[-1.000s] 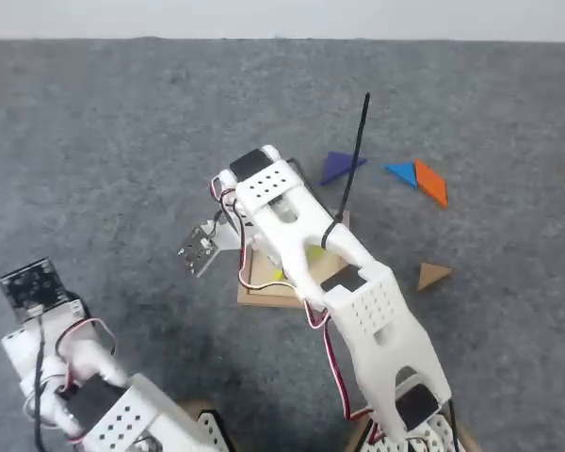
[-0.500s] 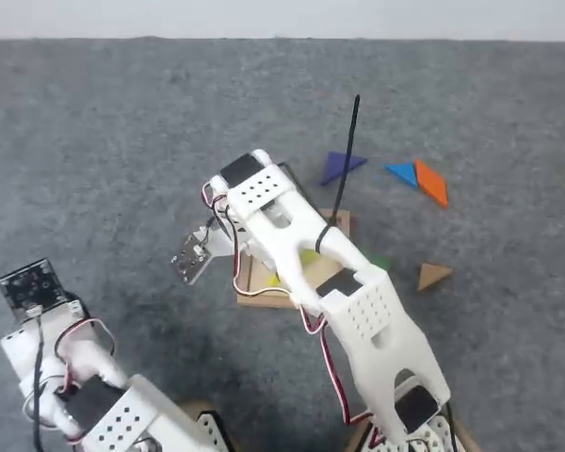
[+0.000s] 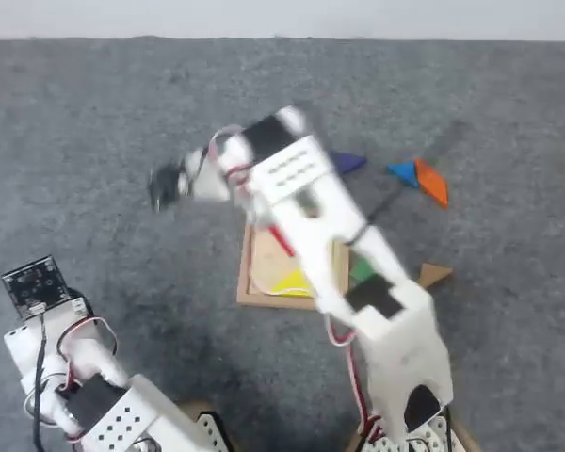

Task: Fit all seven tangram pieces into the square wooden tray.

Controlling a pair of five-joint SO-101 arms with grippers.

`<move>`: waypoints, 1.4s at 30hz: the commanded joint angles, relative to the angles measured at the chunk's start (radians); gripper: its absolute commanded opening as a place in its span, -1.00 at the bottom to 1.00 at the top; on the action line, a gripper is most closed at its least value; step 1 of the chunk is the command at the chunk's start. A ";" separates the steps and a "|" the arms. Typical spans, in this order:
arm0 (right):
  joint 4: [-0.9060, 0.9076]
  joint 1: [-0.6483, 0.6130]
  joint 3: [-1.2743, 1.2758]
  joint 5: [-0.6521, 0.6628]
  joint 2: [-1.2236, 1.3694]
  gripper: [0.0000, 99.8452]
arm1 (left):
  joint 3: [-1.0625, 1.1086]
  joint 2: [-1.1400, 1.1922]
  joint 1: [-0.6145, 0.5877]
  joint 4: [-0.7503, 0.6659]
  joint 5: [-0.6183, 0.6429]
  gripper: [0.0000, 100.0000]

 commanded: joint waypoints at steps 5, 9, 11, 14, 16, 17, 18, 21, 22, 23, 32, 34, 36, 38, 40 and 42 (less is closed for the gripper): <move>0.038 0.309 -0.032 -0.539 -0.352 -0.47 | -0.010 -0.015 0.008 0.009 0.011 -0.62; -0.053 0.392 0.269 -0.542 -0.458 -0.47 | -0.010 -0.015 0.008 0.009 0.011 -0.62; -0.177 0.426 0.446 -0.560 -0.539 -0.47 | -0.010 -0.015 0.008 0.009 0.011 -0.62; -0.357 0.443 0.738 -0.562 -0.690 -0.47 | -0.010 -0.015 0.029 0.009 0.012 -0.62; -0.453 0.430 0.956 -0.563 -0.762 -0.47 | -0.010 -0.015 0.044 0.009 0.012 -0.62; -0.510 0.421 1.059 -0.574 -0.779 -0.47 | -0.010 -0.018 0.057 0.009 0.012 -0.62; -0.570 0.414 1.155 -0.600 -0.785 -0.47 | -0.010 -0.020 0.075 0.009 0.012 -0.62; -0.727 0.400 1.344 -0.698 -0.766 -0.47 | -0.010 -0.018 0.163 0.009 0.006 -0.62; -0.760 0.400 1.379 -0.727 -0.753 -0.47 | -0.010 -0.017 0.189 0.009 -0.006 -0.61; -0.783 0.400 1.401 -0.756 -0.737 -0.47 | -0.010 -0.017 0.218 0.009 -0.040 -0.61; -0.878 0.369 1.467 -0.876 -0.667 -0.47 | -0.140 -0.015 0.483 0.235 -0.123 -0.61; -0.880 0.329 1.475 -0.873 -0.667 -0.47 | -0.128 -0.015 0.486 0.224 -0.123 -0.61; -0.880 0.286 1.476 -0.870 -0.665 -0.47 | -0.124 -0.017 0.489 0.222 -0.124 -0.61; -0.880 0.249 1.487 -0.839 -0.664 -0.47 | -0.125 -0.015 0.528 0.221 -0.127 -0.61; -0.881 0.222 1.494 -0.821 -0.662 -0.47 | -0.127 -0.014 0.585 0.224 -0.127 -0.61; -0.881 0.216 1.505 -0.821 -0.662 -0.47 | -0.127 -0.014 0.628 0.227 -0.127 -0.61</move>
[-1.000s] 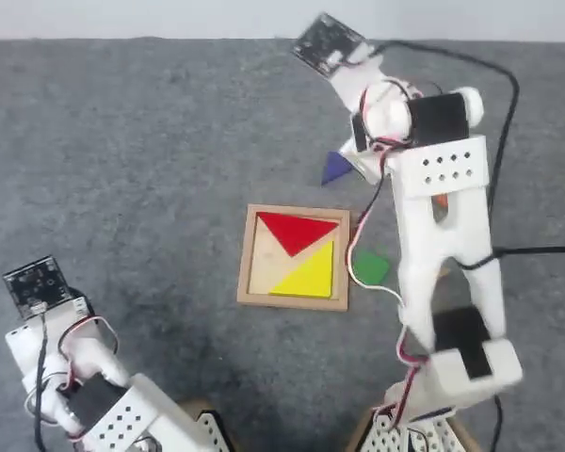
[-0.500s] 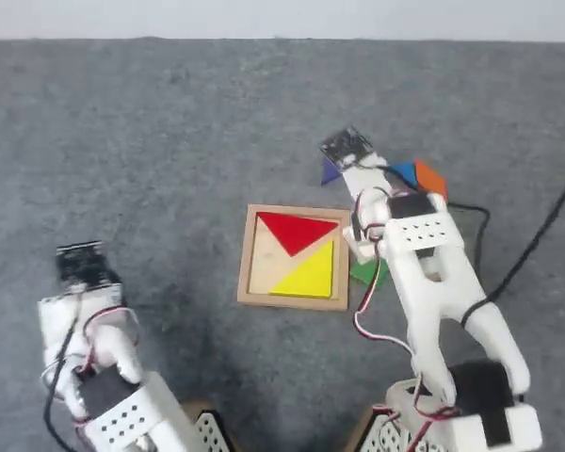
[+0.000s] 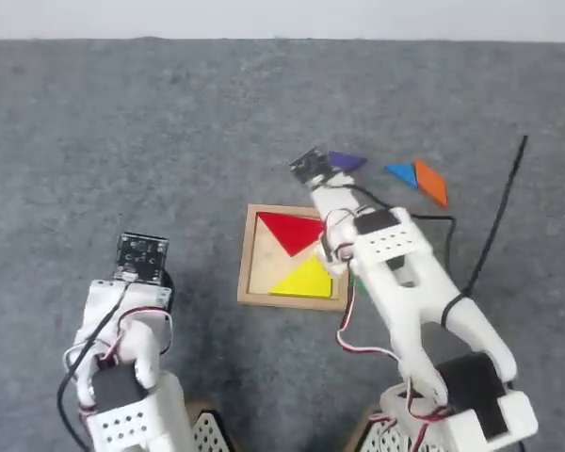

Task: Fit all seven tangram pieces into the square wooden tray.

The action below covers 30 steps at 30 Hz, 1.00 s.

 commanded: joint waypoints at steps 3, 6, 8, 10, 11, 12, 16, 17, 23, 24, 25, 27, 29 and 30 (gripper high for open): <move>-0.016 -0.018 0.002 0.021 0.035 -0.47 | -0.045 -0.014 0.118 0.011 -0.012 -0.61; -0.015 -0.024 -0.014 0.028 0.133 -0.47 | -0.041 -0.014 0.132 0.009 -0.006 -0.61; 0.008 -0.021 -0.049 0.028 0.189 -0.47 | -0.022 -0.014 0.132 0.000 0.025 -0.61; 0.036 -0.018 -0.091 0.021 0.211 -0.47 | 0.016 -0.017 0.132 -0.017 0.043 -0.61; 0.031 -0.018 -0.094 0.018 0.209 -0.47 | 0.039 -0.020 0.132 -0.026 0.041 -0.61; 0.024 -0.018 -0.095 0.014 0.203 -0.47 | 0.059 -0.020 0.129 -0.040 0.037 -0.61; 0.028 -0.022 -0.107 -0.086 0.120 -0.47 | 0.070 -0.015 0.124 -0.051 0.035 -0.61; 0.038 -0.025 -0.114 -0.114 0.090 -0.47 | 0.070 -0.015 0.124 -0.051 0.035 -0.61; 0.025 -0.124 -0.107 -0.270 -0.048 -0.47 | 0.070 -0.015 0.084 -0.051 0.031 -0.61; 0.007 -0.142 -0.100 -0.301 -0.039 -0.47 | 0.070 -0.015 0.081 -0.051 0.031 -0.61; -0.024 -0.160 -0.091 -0.334 -0.024 -0.47 | 0.070 -0.015 0.081 -0.051 0.031 -0.61; -0.099 -0.183 -0.075 -0.416 0.024 -0.47 | 0.070 -0.015 0.081 -0.051 0.031 -0.61; -0.159 -0.197 -0.075 -0.497 0.084 -0.47 | 0.070 -0.015 0.081 -0.051 0.031 -0.61; -0.183 -0.203 -0.077 -0.532 0.113 -0.47 | 0.070 -0.015 0.081 -0.051 0.031 -0.61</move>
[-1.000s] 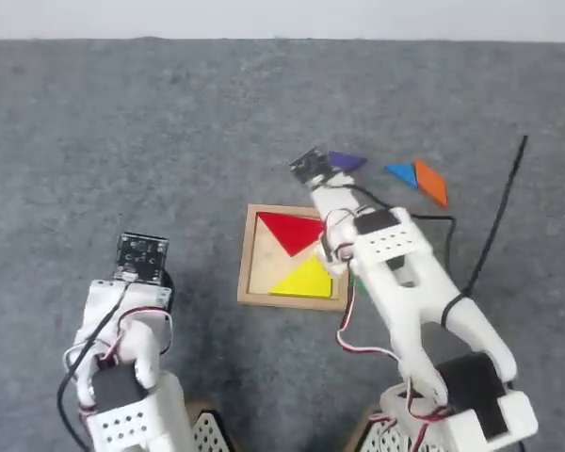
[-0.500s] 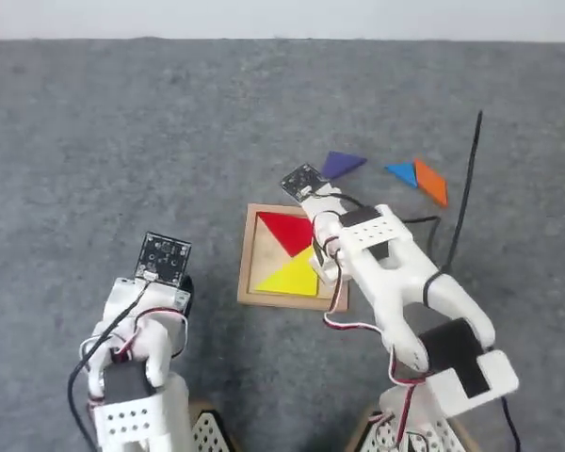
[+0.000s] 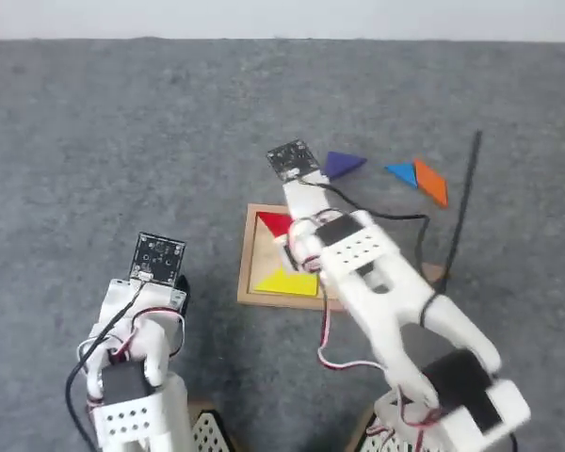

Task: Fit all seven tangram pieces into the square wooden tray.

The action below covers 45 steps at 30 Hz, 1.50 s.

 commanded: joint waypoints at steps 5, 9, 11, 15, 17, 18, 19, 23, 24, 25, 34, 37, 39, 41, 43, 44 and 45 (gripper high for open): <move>-0.133 -0.019 -0.015 -0.199 0.168 -0.47 | -0.007 -0.014 -0.012 -0.021 0.006 -0.61; -0.024 -0.016 -0.063 -0.201 0.177 -0.47 | -0.007 -0.014 -0.012 -0.021 0.006 -0.61; 0.019 -0.018 -0.068 -0.201 0.182 -0.49 | -0.007 -0.014 -0.012 -0.021 0.006 -0.61; 0.090 -0.021 -0.068 -0.196 0.180 -0.83 | -0.007 -0.014 -0.012 -0.025 0.006 -0.61; 0.096 -0.021 -0.068 -0.166 0.179 -0.99 | -0.007 -0.014 -0.012 -0.026 0.006 -0.61; 0.097 -0.021 -0.068 -0.135 0.176 -0.99 | -0.007 -0.014 -0.012 -0.026 0.006 -0.61; 0.099 -0.022 -0.068 -0.110 0.174 -0.97 | -0.007 -0.014 -0.012 -0.028 0.006 -0.61; 0.099 -0.024 -0.075 -0.046 0.173 -0.99 | -0.007 -0.014 -0.012 -0.028 0.006 -0.61; 0.099 -0.028 -0.075 -0.034 0.171 -0.99 | -0.007 -0.014 -0.012 -0.028 0.006 -0.62; 0.099 -0.033 -0.075 -0.021 0.165 -0.99 | -0.007 -0.014 -0.012 -0.028 0.006 -0.62; 0.143 -0.113 -0.063 0.041 -0.024 -0.99 | -0.007 -0.014 -0.012 -0.028 0.006 -0.62; 0.191 -0.165 -0.054 0.057 -0.053 -0.99 | -0.007 -0.015 -0.012 -0.029 0.006 -0.62; 0.189 -0.202 -0.034 0.060 -0.059 -0.99 | -0.007 -0.017 -0.012 -0.029 0.005 -0.62; 0.188 -0.237 -0.023 0.078 -0.051 -0.99 | -0.007 -0.017 -0.014 -0.031 0.005 -0.62; 0.188 -0.274 -0.014 0.127 -0.048 -0.99 | -0.007 -0.015 -0.015 -0.044 0.005 -0.62; 0.188 -0.291 -0.012 0.141 -0.048 -0.99 | -0.007 -0.015 -0.021 -0.051 0.005 -0.62; 0.188 -0.309 -0.012 0.149 -0.048 -0.99 | -0.007 -0.015 -0.040 -0.058 0.005 -0.62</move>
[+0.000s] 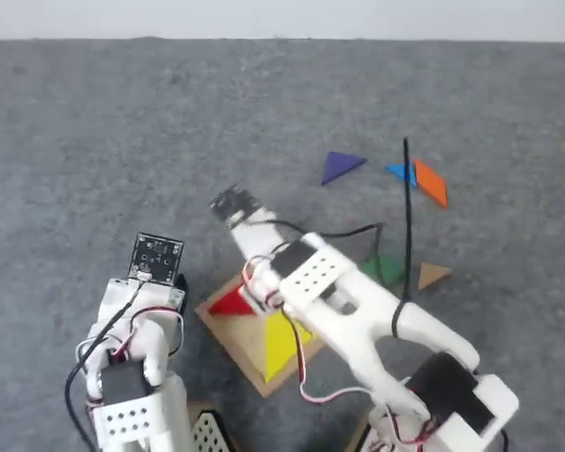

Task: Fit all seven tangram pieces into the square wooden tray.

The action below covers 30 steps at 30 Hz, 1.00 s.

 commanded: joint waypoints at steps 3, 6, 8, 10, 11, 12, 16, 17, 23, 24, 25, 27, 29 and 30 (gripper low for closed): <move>0.018 -0.088 -0.009 0.049 -0.047 -0.99 | -0.007 -0.015 -0.097 -0.083 0.011 -0.62; 0.018 -0.125 -0.009 0.077 -0.047 -0.99 | -0.007 -0.015 -0.153 -0.109 0.011 -0.62; 0.018 -0.160 -0.009 0.118 -0.047 -0.99 | -0.007 -0.015 -0.206 -0.133 0.011 -0.61; 0.021 -0.196 -0.009 0.129 -0.047 -0.99 | -0.008 -0.015 -0.265 -0.160 0.012 -0.61; 0.021 -0.211 -0.009 0.129 -0.047 -0.99 | -0.012 -0.015 -0.296 -0.172 0.012 -0.61; 0.022 -0.226 -0.009 0.129 -0.047 -0.99 | -0.012 -0.015 -0.328 -0.183 0.012 -0.61; 0.027 -0.266 -0.005 0.149 -0.047 -0.99 | -0.013 -0.014 -0.414 -0.222 0.012 -0.61; 0.028 -0.275 -0.003 0.178 -0.047 -0.99 | -0.013 -0.014 -0.417 -0.226 0.012 -0.61; 0.114 -0.366 -0.006 0.371 -0.047 -0.98 | -0.010 -0.014 -0.417 -0.227 0.012 -0.61; 0.124 -0.364 -0.008 0.399 -0.047 -0.98 | -0.008 -0.014 -0.417 -0.227 0.012 -0.61; 0.136 -0.361 -0.008 0.430 -0.047 -0.98 | -0.008 -0.014 -0.417 -0.227 0.012 -0.61; 0.162 -0.361 -0.008 0.476 -0.047 -0.98 | -0.008 -0.014 -0.417 -0.227 0.012 -0.61; 0.182 -0.366 -0.009 0.500 -0.047 -0.98 | -0.008 -0.014 -0.417 -0.227 0.012 -0.61; 0.188 -0.366 -0.009 0.509 -0.047 -0.98 | -0.008 -0.014 -0.417 -0.229 0.012 -0.61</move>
